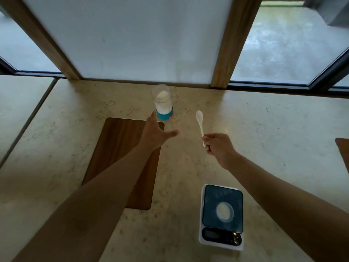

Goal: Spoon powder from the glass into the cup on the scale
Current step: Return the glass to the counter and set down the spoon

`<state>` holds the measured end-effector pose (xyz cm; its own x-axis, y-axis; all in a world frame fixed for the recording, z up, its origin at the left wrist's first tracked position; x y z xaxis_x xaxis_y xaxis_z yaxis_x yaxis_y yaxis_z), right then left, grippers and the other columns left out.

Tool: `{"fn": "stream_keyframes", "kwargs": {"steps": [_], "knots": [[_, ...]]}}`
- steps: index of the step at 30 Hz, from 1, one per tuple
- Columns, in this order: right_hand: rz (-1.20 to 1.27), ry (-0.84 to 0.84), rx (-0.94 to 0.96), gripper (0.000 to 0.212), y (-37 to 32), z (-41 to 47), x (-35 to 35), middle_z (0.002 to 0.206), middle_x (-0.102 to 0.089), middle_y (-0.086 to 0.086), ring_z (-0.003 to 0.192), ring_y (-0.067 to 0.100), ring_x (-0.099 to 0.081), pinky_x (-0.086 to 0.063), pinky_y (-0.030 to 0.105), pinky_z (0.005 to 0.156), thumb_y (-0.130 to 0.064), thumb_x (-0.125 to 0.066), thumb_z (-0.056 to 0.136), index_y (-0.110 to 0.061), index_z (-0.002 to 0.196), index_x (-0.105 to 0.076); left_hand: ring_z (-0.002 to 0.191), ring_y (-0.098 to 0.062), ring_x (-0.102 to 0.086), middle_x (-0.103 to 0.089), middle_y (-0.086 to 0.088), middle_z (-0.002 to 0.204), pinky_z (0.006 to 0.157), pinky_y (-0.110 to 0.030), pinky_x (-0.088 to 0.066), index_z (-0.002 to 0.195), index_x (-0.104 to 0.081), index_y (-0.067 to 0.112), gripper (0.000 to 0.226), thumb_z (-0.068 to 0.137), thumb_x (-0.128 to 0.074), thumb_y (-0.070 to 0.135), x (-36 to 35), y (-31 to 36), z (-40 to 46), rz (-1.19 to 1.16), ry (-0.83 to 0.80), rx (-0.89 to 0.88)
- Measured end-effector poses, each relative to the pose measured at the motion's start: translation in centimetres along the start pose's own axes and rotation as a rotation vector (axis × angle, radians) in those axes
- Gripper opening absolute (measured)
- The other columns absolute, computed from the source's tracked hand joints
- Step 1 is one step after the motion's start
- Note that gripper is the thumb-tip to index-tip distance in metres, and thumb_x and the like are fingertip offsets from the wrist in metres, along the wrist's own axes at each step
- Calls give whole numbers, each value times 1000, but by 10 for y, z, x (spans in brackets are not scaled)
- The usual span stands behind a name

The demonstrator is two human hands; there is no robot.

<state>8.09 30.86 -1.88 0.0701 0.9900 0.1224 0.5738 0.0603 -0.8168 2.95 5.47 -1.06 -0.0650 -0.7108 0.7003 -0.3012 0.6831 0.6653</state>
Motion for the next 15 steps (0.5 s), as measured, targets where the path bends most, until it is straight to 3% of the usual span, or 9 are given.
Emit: {"fn": "stream_keyframes", "kwargs": {"steps": [8,11,15], "knots": [[-45,69,29,9,37,-53,52,72,-60,11,61,20,-53,-45,29,54,-4,-62,92,-2,98,-68,142,-24,-34,-32,-4,158,111,-37,-34,154,-17,23,128,54,-80,72,-22,24,-78,-20,-121,-118],[-50,85,33,7,57,-72,73,73,-63,10,61,18,-55,-47,28,54,-6,-63,92,-6,98,-67,143,-25,-32,-29,-7,159,113,-46,-35,155,-14,26,129,54,-81,72,-36,26,-105,25,-171,-147],[-68,130,24,6,88,-94,101,75,-66,8,61,16,-59,-50,26,53,-11,-63,93,-12,97,-67,142,-25,-33,-30,-9,158,113,-41,-34,156,-14,21,129,57,-82,67,-55,27,-135,72,-227,-187]]}}
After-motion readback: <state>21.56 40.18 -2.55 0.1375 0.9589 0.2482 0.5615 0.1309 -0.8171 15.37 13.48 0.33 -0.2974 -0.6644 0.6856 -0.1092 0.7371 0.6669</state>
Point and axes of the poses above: each hand's wrist, its own z-axis towards the middle knuckle, its own x-axis out of the back of the hand, y = z × x, the point moved 10 cm from there along z, towards the middle knuckle
